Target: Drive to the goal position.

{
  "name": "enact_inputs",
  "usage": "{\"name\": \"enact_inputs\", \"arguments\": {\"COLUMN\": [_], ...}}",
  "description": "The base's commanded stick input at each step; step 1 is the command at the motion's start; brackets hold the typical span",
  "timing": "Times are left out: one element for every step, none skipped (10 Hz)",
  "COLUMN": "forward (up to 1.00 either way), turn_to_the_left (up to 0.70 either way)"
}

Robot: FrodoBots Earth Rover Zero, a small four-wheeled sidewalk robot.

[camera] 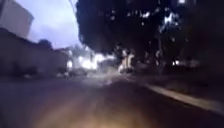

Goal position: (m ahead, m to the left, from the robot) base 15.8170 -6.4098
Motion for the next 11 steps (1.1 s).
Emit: {"name": "enact_inputs", "arguments": {"forward": [0.7, 0.7, 0.7, 0.7, 0.7, 0.7, 0.7, 0.7, 0.7, 0.7, 0.7], "turn_to_the_left": [-0.35, -0.09, 0.0, 0.0, 0.0, 0.0, 0.0, 0.0, 0.0, 0.0, 0.0]}}
